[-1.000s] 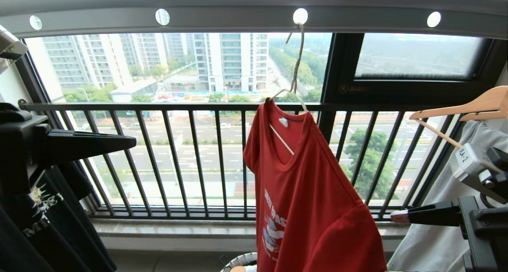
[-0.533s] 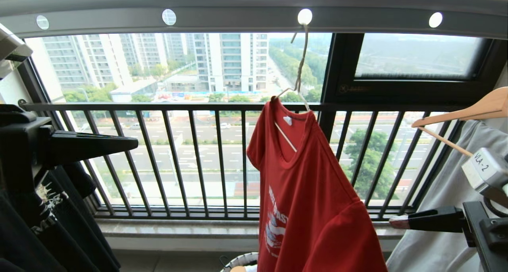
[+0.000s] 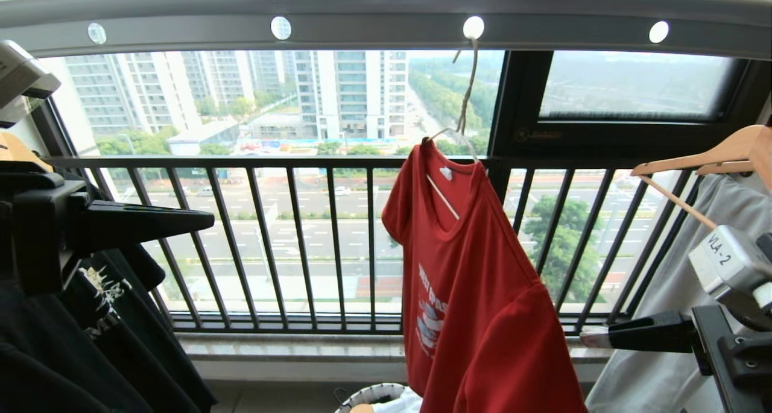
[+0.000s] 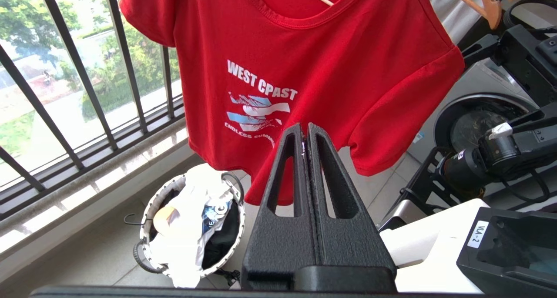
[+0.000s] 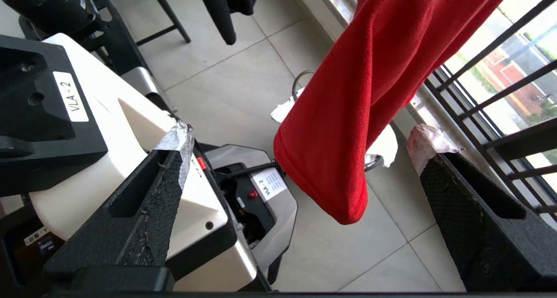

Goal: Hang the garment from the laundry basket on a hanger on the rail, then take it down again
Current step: Take the clothes off the clothes rack

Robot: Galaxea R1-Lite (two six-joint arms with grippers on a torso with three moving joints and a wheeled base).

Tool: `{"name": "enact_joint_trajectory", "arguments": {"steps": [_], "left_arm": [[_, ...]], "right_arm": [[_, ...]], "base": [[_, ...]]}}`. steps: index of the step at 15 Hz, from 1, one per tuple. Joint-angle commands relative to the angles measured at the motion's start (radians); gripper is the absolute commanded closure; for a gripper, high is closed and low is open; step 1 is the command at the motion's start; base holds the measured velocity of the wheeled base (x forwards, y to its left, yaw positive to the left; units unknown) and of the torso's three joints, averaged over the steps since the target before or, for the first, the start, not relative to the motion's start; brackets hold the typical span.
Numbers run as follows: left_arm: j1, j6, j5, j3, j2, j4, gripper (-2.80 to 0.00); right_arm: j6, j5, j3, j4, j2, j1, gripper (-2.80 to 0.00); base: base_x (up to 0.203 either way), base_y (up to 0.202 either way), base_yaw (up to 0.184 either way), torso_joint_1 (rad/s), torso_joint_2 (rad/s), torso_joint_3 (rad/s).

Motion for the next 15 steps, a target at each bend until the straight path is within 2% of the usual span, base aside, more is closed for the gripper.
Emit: {"name": "enact_joint_trajectory", "arguments": {"steps": [1, 4, 6, 7, 15], "left_arm": [[0.0, 0.0, -0.004, 0.0, 0.007, 0.001, 0.0], [0.0, 0.0, -0.003, 0.001, 0.003, 0.001, 0.0], [0.0, 0.0, -0.003, 0.001, 0.001, 0.001, 0.0], [0.0, 0.0, -0.003, 0.001, -0.001, 0.001, 0.0], [0.0, 0.0, -0.003, 0.001, -0.004, 0.001, 0.0]], "right_arm": [[0.015, -0.03, -0.027, -0.002, 0.07, 0.018, -2.8], [0.022, -0.125, -0.03, -0.092, 0.139, 0.021, -2.8], [0.022, -0.152, -0.007, -0.097, 0.139, 0.019, -2.8], [0.022, -0.159, 0.006, -0.097, 0.131, 0.019, 0.0], [0.023, -0.173, 0.045, -0.097, 0.103, 0.006, 0.0]], "base": [[0.0, 0.0, 0.0, 0.0, 0.0, 0.0], [0.0, 0.0, 0.0, 0.0, 0.0, 0.0], [0.0, 0.0, 0.0, 0.0, 0.0, 0.0], [0.0, 0.0, 0.0, 0.0, 0.0, 0.0], [0.0, 0.0, 0.0, 0.0, 0.0, 0.0]]}}
